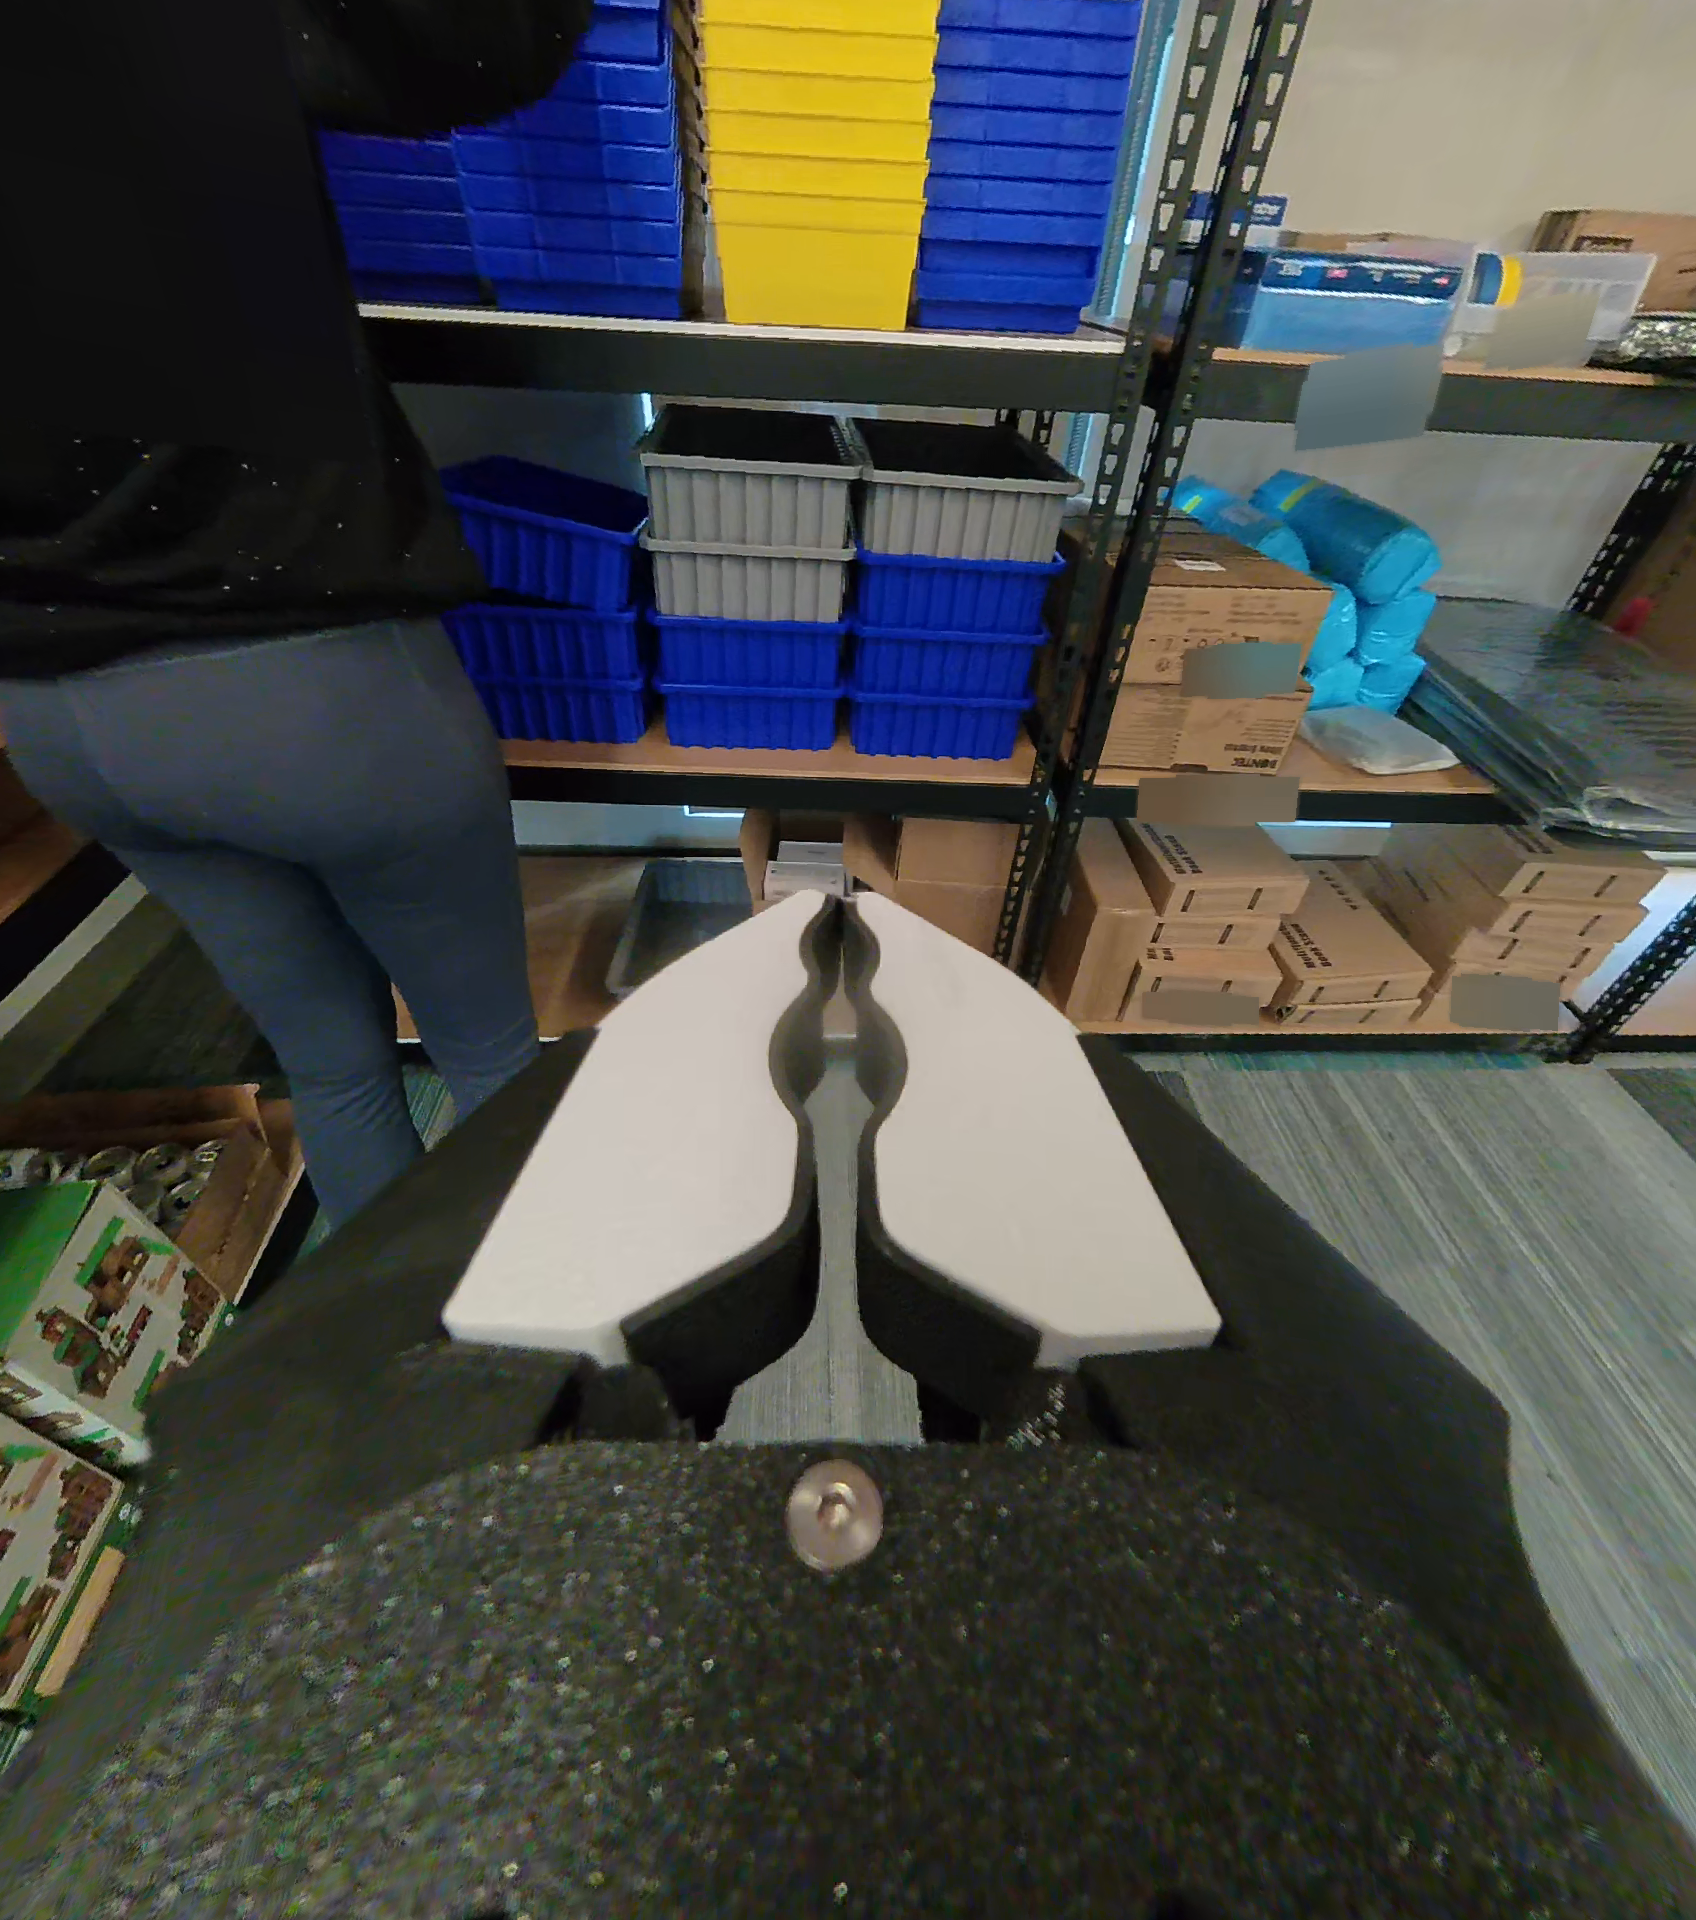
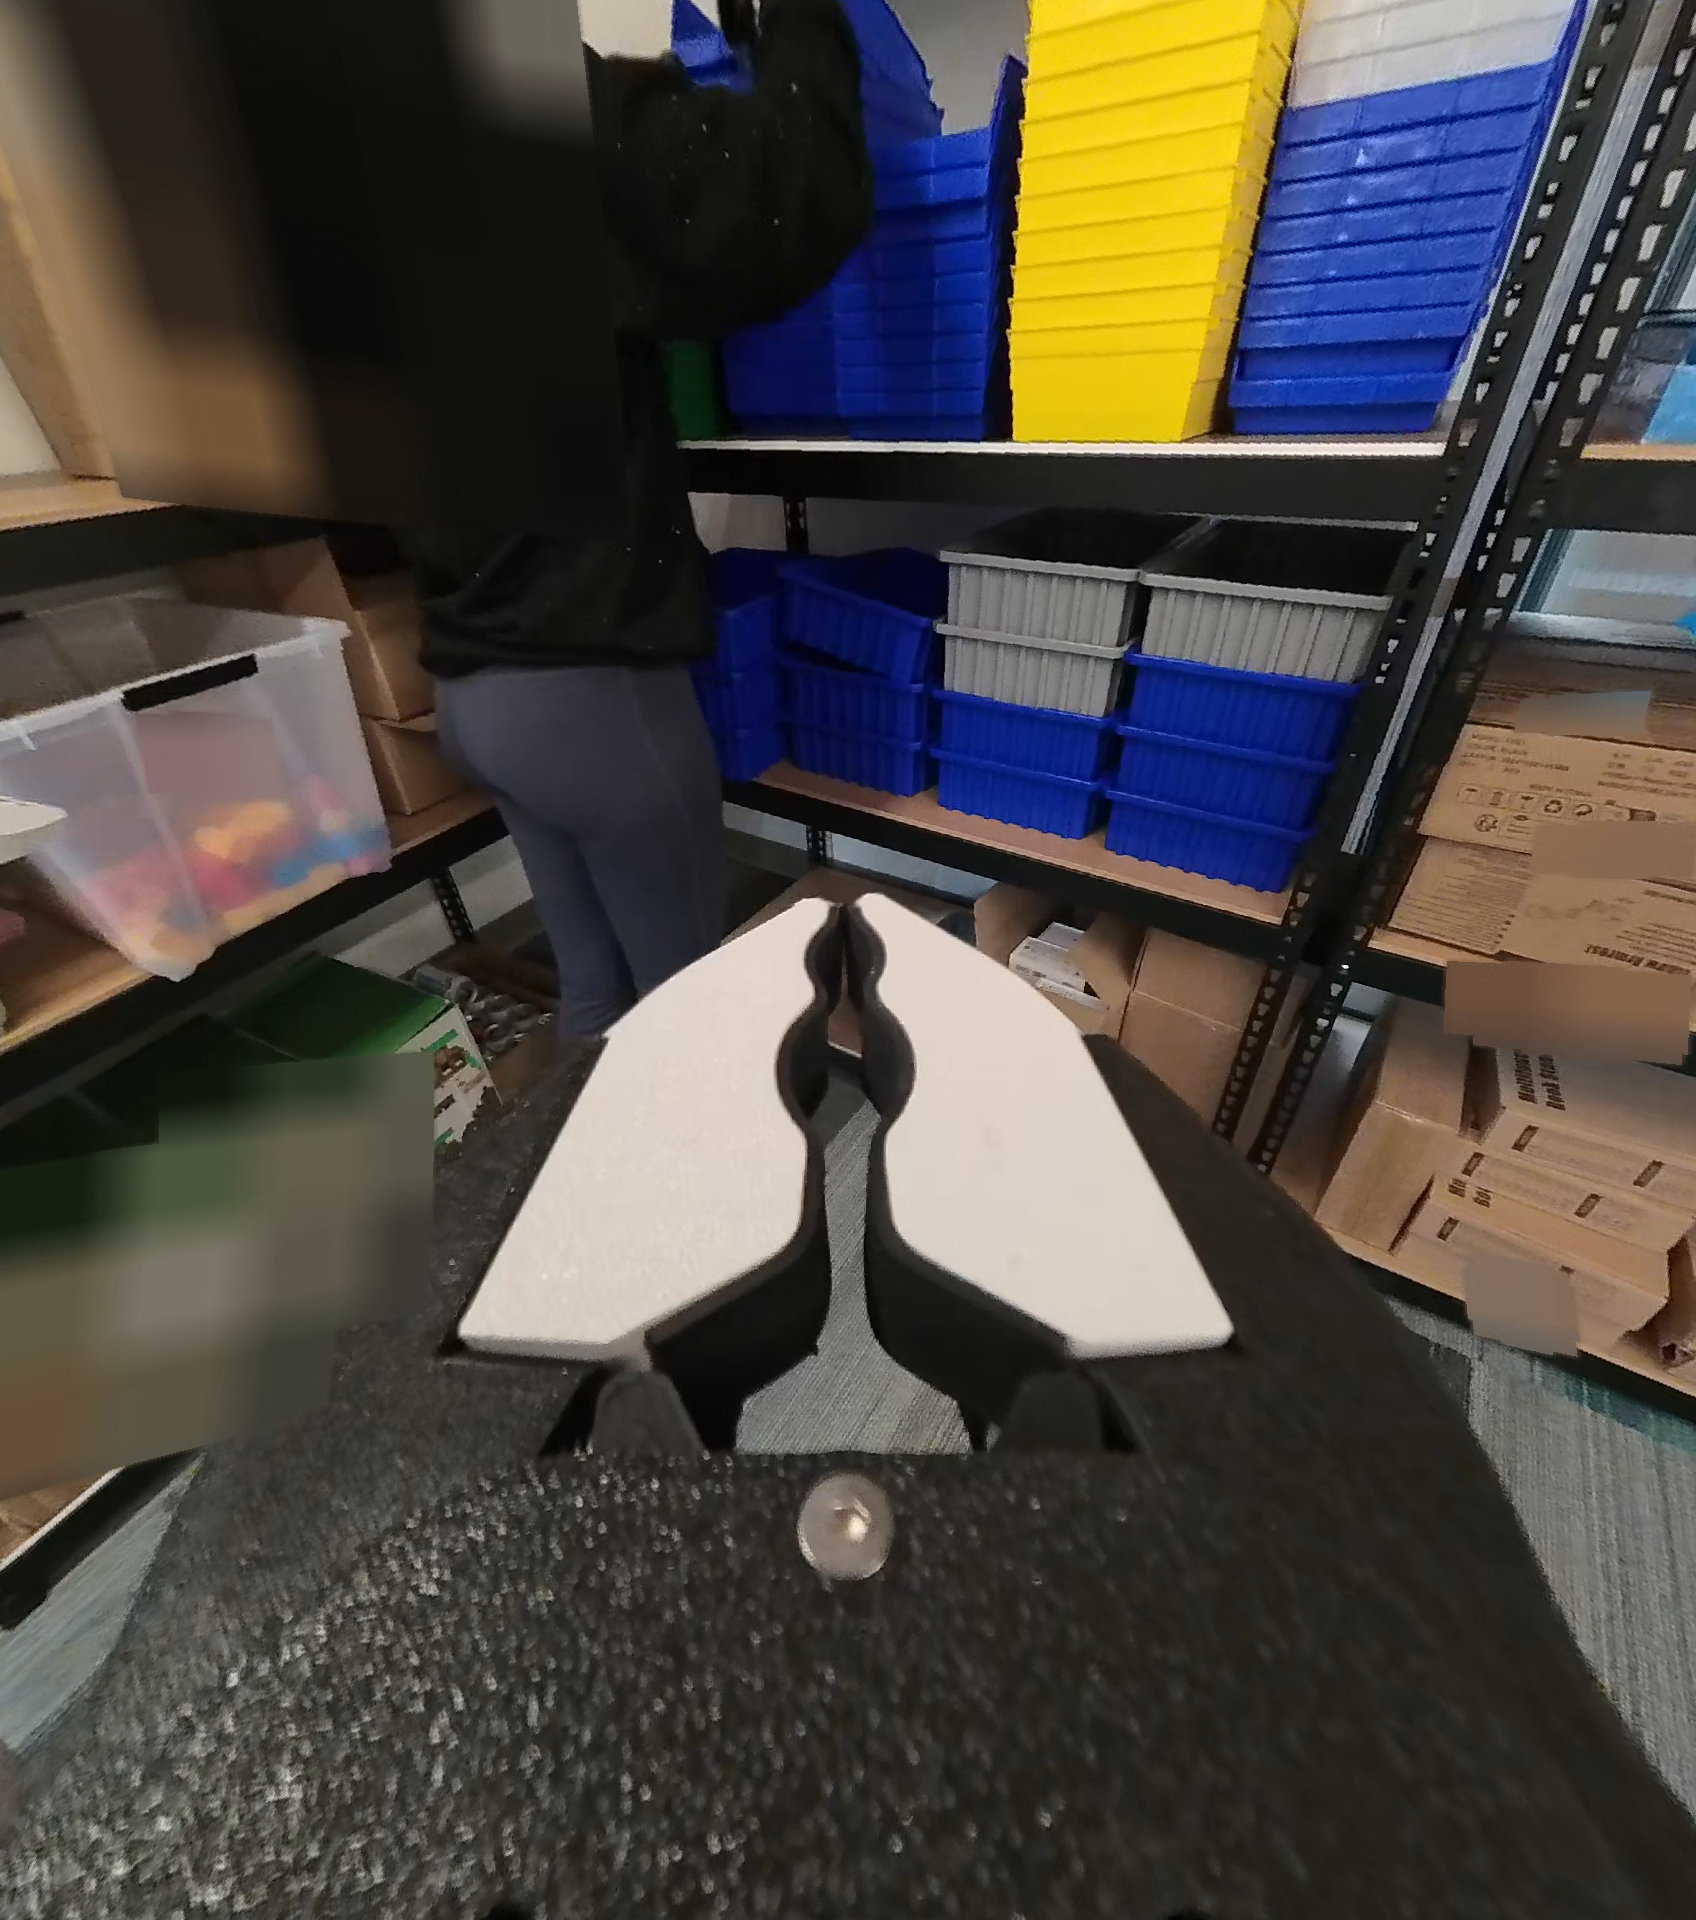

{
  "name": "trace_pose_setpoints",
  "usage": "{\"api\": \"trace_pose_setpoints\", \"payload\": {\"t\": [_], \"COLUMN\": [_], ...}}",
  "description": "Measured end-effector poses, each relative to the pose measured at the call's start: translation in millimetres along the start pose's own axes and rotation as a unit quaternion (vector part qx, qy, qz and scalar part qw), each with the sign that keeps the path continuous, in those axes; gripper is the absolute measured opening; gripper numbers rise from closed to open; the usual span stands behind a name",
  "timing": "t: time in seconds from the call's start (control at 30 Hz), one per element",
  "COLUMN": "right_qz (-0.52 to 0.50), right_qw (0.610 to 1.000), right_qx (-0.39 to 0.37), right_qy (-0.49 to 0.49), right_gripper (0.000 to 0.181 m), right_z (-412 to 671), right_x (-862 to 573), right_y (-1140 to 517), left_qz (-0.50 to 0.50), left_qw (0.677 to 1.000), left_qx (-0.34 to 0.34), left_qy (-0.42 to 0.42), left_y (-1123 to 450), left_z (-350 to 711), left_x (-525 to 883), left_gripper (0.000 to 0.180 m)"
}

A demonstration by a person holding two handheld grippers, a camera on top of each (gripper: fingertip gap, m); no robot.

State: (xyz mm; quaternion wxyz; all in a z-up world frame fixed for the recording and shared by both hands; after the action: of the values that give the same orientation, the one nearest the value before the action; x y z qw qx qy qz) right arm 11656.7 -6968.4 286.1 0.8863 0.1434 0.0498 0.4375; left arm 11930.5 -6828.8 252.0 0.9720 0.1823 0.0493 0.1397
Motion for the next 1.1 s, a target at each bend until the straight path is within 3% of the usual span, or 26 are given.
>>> {"api": "trace_pose_setpoints", "payload": {"t": [0.47,0.73,1.1], "right_qz": [-0.050,-0.052,-0.060], "right_qw": [0.998,0.998,0.997], "right_qx": [0.018,-0.004,0.014], "right_qy": [-0.034,-0.024,-0.040], "right_gripper": [0.000,0.000,0.000], "right_z": [-29,-36,-107], "right_x": [33,47,51], "right_y": [40,81,228], "left_qz": [-0.044,-0.006,-0.005], "left_qw": [0.998,0.999,1.000], "left_qx": [0.020,-0.029,-0.019], "left_qy": [-0.025,-0.034,-0.020], "left_y": [12,63,171], "left_z": [-20,-11,-73], "left_x": [7,14,-65], "left_gripper": [0.000,0.000,0.000]}}
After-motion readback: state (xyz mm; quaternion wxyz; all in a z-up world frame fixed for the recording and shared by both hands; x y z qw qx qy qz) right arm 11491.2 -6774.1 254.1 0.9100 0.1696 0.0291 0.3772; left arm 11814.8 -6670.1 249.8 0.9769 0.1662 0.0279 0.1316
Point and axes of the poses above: each gripper's, where its closed fingertips meet, y back along the fingers, z out of its top, x = y × z across the jaws, the point moved 5 cm from there along y, back along the fingers, and after that the axes turned 14 degrees about x, right-handed, at the moved point
